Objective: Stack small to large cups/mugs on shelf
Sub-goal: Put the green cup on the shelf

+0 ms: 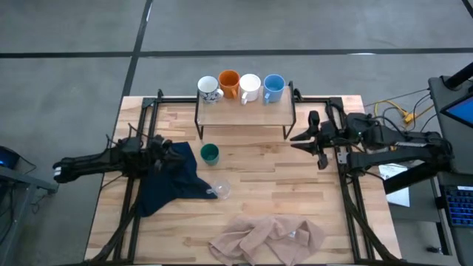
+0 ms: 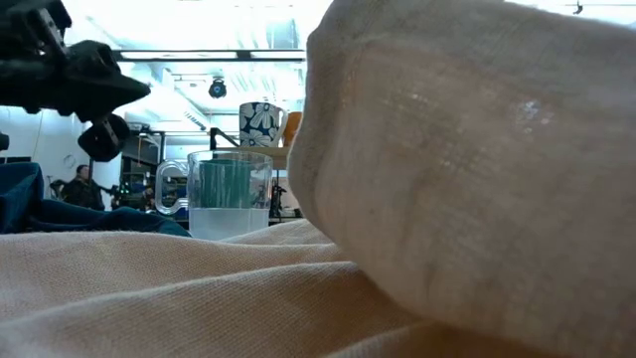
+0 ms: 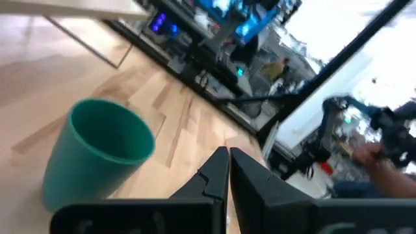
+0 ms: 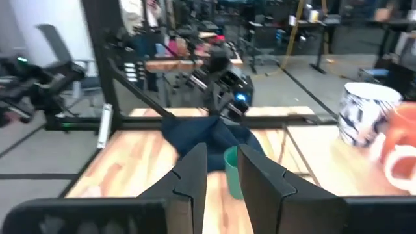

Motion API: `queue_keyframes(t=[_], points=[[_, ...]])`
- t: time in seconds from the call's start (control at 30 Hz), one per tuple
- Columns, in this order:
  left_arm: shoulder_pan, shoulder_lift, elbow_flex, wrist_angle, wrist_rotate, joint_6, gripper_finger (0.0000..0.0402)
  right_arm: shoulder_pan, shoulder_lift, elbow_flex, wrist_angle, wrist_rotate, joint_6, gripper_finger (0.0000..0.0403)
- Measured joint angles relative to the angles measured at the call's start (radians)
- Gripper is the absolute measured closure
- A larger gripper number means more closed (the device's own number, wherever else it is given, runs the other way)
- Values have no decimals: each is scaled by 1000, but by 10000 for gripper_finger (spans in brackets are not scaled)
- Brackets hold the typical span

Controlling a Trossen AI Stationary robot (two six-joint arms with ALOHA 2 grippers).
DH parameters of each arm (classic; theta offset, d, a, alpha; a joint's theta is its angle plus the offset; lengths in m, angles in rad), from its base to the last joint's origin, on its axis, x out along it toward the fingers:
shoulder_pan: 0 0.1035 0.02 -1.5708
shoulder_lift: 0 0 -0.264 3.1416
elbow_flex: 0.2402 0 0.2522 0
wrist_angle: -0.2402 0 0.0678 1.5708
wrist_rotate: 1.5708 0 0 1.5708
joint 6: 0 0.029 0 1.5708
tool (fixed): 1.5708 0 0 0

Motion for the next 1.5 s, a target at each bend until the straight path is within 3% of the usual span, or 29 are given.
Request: queue_keyframes(t=[0.47, 0.7, 0.87, 1.03, 1.2, 1.5], points=[[-1, 247, -7, 21, -133, -516, 402, -1, -7, -156, 54, 254, 70, 321], [-1, 356, 71, 25, -144, -595, 402, -1, -9, -201, 53, 371, 104, 323], [0, 431, 147, -10, -39, -597, 402, -1, -9, -234, 16, 519, 102, 321], [-1, 528, 249, -250, -11, -536, 402, -1, -9, -258, -47, 677, 115, 323], [-1, 647, 364, -452, -53, -409, 402, -1, -8, -277, -52, 727, 117, 318], [2, 820, 547, -474, -91, -280, 402, -1, -5, -315, -57, 731, 130, 319]])
